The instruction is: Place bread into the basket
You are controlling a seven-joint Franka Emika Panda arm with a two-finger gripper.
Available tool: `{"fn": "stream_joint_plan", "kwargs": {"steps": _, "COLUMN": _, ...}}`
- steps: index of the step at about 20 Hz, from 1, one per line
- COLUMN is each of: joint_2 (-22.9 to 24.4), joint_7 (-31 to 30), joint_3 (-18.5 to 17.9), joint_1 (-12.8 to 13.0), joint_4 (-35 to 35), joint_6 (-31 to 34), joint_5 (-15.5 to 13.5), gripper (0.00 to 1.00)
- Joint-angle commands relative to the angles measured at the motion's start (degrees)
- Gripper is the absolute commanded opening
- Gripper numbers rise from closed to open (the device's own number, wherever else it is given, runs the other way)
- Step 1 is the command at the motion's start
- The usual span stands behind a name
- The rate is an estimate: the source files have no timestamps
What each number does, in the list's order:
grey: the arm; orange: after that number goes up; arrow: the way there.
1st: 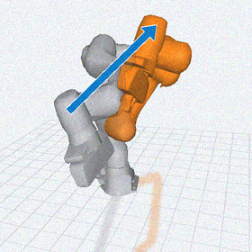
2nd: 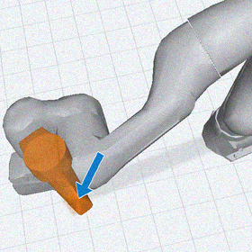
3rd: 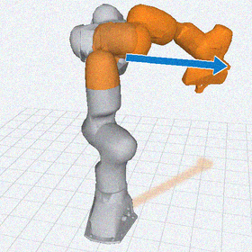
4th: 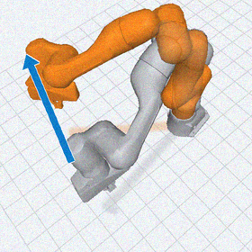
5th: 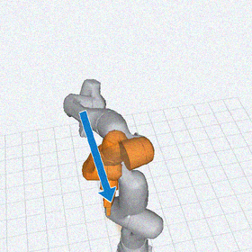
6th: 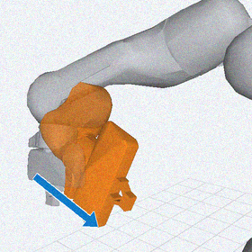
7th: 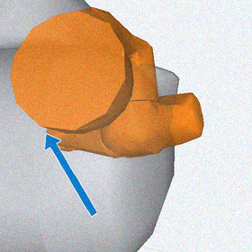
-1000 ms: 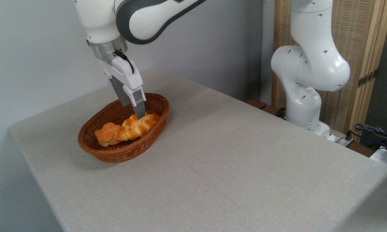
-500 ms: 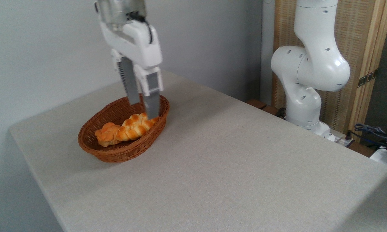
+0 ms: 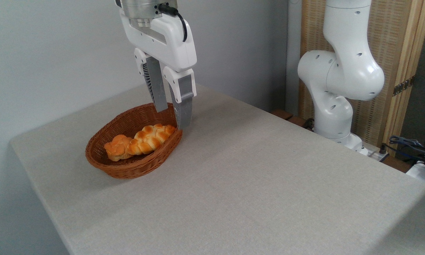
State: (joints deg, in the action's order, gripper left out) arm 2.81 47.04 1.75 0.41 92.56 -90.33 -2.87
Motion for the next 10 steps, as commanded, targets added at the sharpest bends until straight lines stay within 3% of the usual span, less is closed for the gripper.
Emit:
{"fn": "stream_joint_plan", "kwargs": {"steps": 1, "joint_2": -0.61, "joint_7": 0.25, "joint_3": -0.43, "joint_1": 0.20, "joint_4": -0.98, "joint_6": 1.13, "joint_5": -0.82, "gripper": 1.00}}
{"fn": "stream_joint_plan", "kwargs": {"steps": 10, "joint_2": -0.61, "joint_7": 0.25, "joint_3": -0.35, "joint_1": -0.15, "joint_4": -0.45, "joint_6": 0.68, "joint_5": -0.03, "gripper": 1.00}}
